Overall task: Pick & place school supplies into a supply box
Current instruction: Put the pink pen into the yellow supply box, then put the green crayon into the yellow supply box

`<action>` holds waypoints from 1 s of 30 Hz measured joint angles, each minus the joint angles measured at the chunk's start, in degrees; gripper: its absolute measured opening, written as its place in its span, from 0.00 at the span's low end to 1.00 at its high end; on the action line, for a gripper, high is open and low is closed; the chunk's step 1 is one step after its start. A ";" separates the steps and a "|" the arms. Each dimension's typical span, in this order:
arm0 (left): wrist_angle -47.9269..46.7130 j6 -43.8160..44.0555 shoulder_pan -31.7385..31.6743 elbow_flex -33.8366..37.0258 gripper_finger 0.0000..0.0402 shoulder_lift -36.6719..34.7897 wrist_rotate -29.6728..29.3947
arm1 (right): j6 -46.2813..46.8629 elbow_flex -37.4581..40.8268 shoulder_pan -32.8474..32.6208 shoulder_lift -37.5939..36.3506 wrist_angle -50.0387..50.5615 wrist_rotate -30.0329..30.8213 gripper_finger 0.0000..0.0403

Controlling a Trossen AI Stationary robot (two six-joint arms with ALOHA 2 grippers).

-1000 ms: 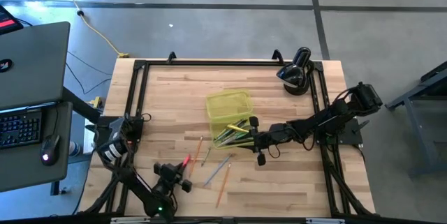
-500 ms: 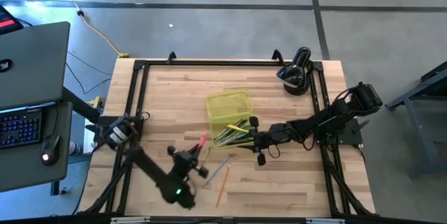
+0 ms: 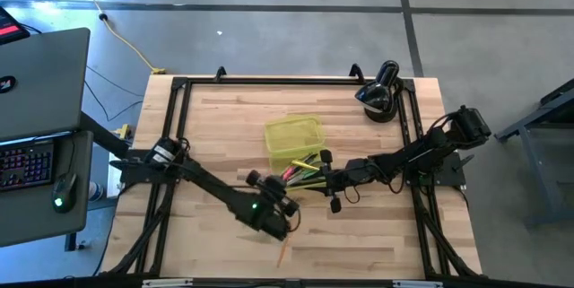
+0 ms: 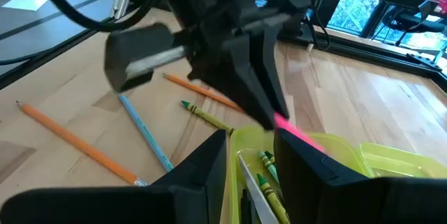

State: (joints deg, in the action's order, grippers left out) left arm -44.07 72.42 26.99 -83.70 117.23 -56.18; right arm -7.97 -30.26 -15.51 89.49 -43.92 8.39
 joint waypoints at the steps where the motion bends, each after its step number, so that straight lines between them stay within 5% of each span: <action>1: 1.68 -2.47 -0.69 0.00 0.10 -0.01 1.31 | 0.00 0.00 -0.02 0.00 0.00 0.00 0.25; 15: 14.49 -22.84 -11.50 -0.02 0.13 -0.07 21.06 | 0.00 0.00 0.00 0.00 0.08 0.30 0.25; 30: 15.63 -32.32 -14.31 -0.02 0.38 -0.07 25.55 | 0.00 0.01 0.11 0.00 -0.08 2.17 0.25</action>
State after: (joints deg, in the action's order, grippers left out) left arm -28.44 40.11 12.69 -83.72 117.16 -30.63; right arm -7.97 -30.26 -15.40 89.49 -44.00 10.55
